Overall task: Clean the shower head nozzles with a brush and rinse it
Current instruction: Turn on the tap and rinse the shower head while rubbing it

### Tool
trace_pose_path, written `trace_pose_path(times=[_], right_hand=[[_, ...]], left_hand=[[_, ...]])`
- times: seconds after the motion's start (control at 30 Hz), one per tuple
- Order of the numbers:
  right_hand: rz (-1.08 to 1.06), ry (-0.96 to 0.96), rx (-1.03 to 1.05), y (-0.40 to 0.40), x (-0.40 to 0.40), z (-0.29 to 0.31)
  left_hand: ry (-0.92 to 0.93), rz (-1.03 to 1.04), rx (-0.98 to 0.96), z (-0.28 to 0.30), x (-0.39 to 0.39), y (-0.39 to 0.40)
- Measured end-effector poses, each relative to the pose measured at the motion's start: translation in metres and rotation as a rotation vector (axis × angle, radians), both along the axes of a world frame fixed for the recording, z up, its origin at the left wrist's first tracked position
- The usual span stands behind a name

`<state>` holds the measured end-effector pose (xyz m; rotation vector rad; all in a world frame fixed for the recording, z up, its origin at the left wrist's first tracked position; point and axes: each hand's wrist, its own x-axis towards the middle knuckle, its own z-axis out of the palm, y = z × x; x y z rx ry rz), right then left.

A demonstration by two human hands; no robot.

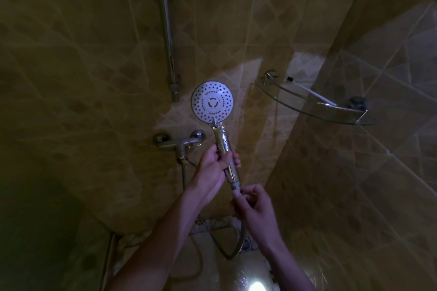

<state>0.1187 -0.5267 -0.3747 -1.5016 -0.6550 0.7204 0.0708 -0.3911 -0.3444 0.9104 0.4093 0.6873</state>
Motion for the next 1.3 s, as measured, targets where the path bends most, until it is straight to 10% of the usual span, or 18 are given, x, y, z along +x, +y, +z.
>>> trace_pose_path(times=[1.3], right_hand=[[0.238,0.203,-0.037,0.003,-0.014,0.013]], left_hand=[[-0.115,-0.044,-0.105,0.008,-0.023,-0.004]])
